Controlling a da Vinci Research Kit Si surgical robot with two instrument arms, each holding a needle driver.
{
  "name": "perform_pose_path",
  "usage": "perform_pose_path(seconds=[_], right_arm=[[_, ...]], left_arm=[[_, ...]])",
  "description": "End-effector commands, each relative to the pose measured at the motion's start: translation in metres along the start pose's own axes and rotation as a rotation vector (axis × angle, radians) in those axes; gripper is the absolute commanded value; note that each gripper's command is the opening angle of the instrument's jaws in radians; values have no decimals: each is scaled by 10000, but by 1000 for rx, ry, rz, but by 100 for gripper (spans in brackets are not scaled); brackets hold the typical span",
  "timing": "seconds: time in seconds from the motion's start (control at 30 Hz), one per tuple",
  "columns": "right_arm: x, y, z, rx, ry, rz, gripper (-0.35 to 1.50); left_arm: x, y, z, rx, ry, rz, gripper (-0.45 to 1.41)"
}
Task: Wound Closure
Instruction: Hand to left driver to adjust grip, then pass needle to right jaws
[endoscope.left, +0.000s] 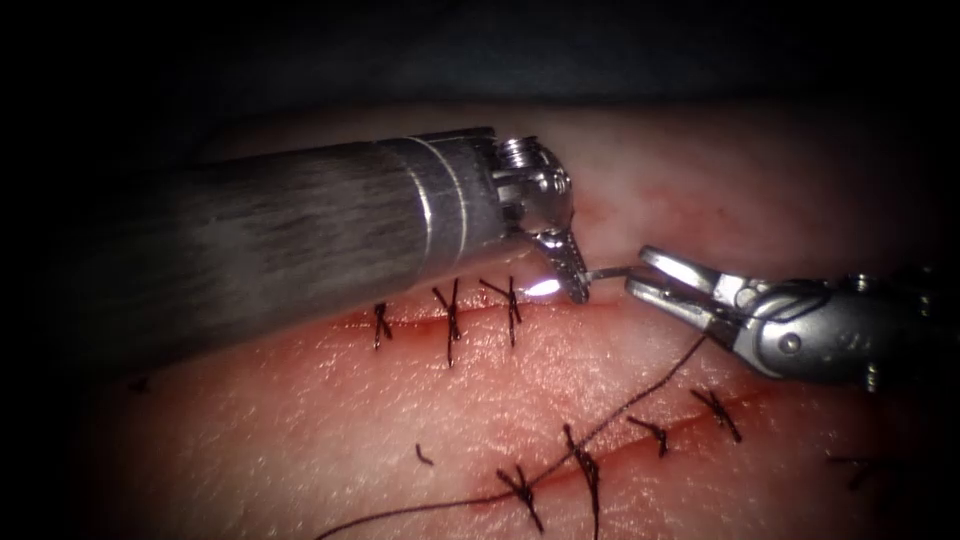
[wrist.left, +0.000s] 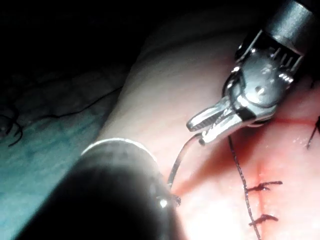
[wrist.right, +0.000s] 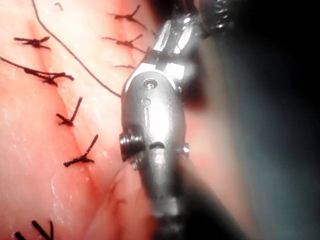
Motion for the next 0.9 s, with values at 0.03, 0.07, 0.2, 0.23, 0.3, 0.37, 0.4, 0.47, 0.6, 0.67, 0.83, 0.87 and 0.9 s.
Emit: perform_pose_path(seconds=[0.03,0.07,0.2,0.23,0.3,0.37,0.4,0.47,0.6,0.67,0.83,0.87,0.9], right_arm=[[-8,-8,7,-72,14,79,106],[-10,-9,6,-119,14,111,108],[-18,-12,5,-215,31,231,108],[-20,-13,5,-235,30,252,108],[-22,-15,6,-255,19,267,101],[-23,-17,10,-267,13,270,98],[-23,-18,12,-275,8,265,103],[-21,-22,17,-290,0,256,116],[-16,-30,26,-279,-28,167,120],[-13,-36,33,-231,-65,-1,126],[-11,-41,39,-194,-78,-78,125],[-11,-42,39,-190,-73,-78,125],[-11,-42,39,-189,-71,-78,123]], left_arm=[[6,-1,-4,19,75,5,-45],[4,1,-4,38,97,6,-45],[-10,15,-2,132,250,6,-45],[-13,17,-3,138,286,7,-45],[-21,22,-4,155,363,9,-45],[-29,27,-5,202,419,1,-45],[-33,29,-4,219,441,-3,-45],[-39,33,-3,242,490,-10,-45],[-47,38,0,270,535,-17,-45],[-49,40,4,284,538,-29,-45],[-48,39,3,289,537,-34,-45],[-48,39,3,293,536,-36,-45],[-48,40,3,294,536,-37,-45]])
